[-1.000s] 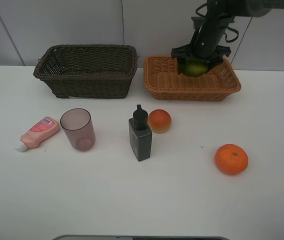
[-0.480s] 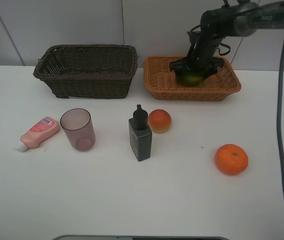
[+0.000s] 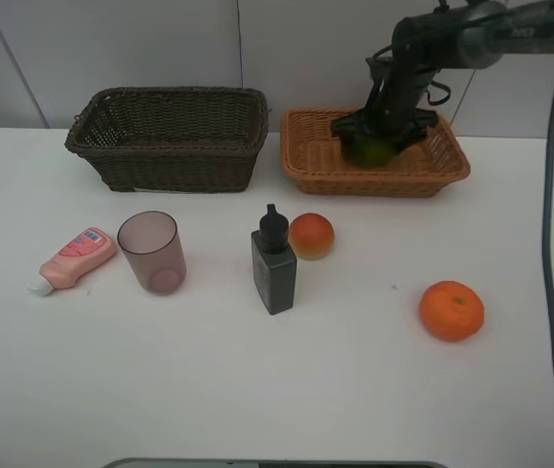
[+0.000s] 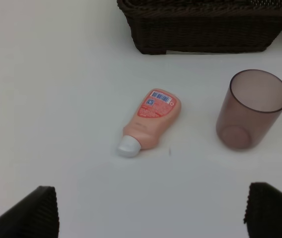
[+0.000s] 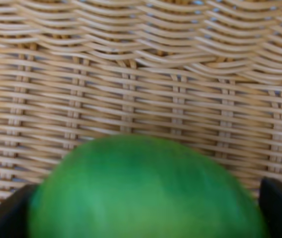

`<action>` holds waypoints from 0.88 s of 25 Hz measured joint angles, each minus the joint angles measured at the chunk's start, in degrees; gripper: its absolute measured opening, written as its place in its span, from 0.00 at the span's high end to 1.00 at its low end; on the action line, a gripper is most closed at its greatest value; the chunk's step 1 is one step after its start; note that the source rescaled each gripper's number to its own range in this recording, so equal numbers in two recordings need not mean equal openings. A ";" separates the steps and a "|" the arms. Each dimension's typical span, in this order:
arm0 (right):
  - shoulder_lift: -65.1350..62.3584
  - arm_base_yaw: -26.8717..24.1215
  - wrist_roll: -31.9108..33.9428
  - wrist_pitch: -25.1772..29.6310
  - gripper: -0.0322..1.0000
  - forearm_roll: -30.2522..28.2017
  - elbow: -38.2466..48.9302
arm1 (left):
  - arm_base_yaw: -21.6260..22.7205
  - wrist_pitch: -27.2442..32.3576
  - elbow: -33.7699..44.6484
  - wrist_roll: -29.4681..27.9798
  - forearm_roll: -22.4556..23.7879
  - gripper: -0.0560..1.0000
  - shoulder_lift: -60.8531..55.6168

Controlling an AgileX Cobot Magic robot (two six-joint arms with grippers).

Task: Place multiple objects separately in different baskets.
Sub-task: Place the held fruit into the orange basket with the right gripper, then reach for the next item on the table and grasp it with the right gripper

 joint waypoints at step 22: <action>-35.27 2.70 -0.89 5.60 0.00 2.12 37.41 | 0.00 0.00 0.00 0.00 0.00 0.03 0.00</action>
